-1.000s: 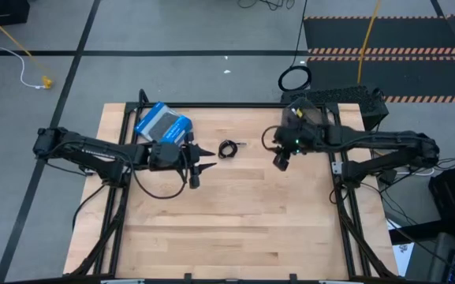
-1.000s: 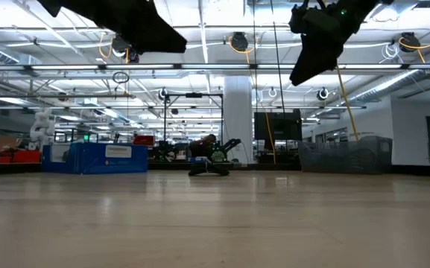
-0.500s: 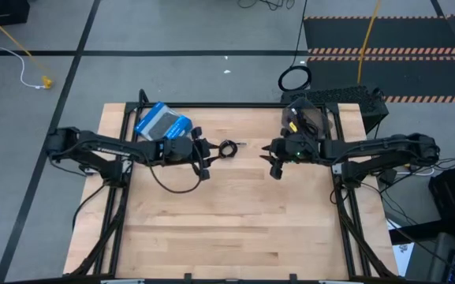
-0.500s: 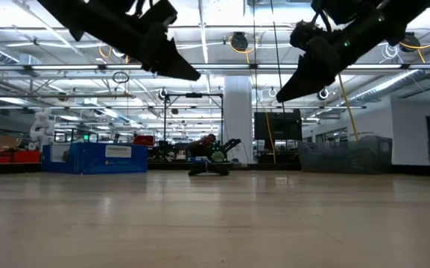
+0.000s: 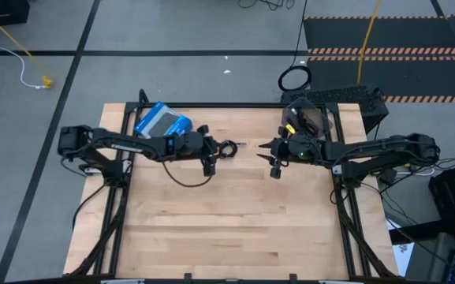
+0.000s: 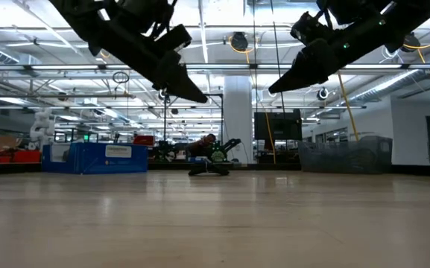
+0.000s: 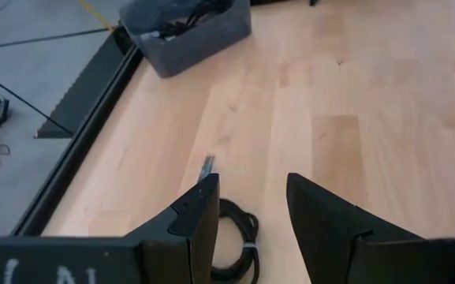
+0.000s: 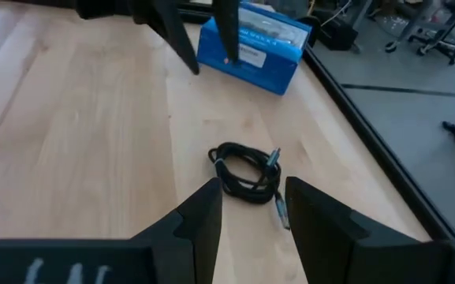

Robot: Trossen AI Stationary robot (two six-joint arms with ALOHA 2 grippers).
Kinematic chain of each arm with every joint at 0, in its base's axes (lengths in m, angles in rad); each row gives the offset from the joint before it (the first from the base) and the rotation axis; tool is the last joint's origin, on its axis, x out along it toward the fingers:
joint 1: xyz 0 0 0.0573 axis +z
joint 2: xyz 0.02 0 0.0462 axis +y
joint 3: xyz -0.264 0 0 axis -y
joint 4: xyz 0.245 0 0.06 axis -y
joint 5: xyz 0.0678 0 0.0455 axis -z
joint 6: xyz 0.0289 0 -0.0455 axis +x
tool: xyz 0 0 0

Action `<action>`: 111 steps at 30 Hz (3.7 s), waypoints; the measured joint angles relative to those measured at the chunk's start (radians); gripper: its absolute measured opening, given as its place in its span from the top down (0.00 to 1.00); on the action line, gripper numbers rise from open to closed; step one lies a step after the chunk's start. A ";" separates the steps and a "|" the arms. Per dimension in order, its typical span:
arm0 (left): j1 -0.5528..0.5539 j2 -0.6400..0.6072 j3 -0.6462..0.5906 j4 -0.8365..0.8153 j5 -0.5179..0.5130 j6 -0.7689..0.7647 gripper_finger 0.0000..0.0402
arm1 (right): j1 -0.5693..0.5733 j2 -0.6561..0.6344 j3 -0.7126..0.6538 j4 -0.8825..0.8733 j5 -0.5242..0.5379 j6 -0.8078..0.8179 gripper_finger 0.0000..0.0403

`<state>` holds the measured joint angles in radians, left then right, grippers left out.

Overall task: Pick and place USB-C Cables
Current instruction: Put the black charger cable into the bin

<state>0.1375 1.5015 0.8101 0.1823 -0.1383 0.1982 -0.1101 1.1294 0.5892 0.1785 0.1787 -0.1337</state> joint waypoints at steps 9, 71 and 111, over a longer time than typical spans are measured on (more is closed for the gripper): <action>0.008 -0.029 0.061 -0.114 -0.001 0.028 0.62 | 0.001 0.000 0.000 -0.005 0.000 0.016 0.67; 0.103 0.567 0.768 -0.947 0.139 0.178 0.62 | 0.001 -0.013 0.001 -0.153 0.003 -0.017 0.67; 0.124 0.551 0.557 -0.669 0.170 0.096 0.92 | 0.001 -0.013 0.001 -0.152 0.003 -0.010 0.67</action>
<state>0.2611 2.0529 1.3670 -0.4865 0.0319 0.2943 -0.1093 1.1160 0.5900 0.0265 0.1814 -0.1440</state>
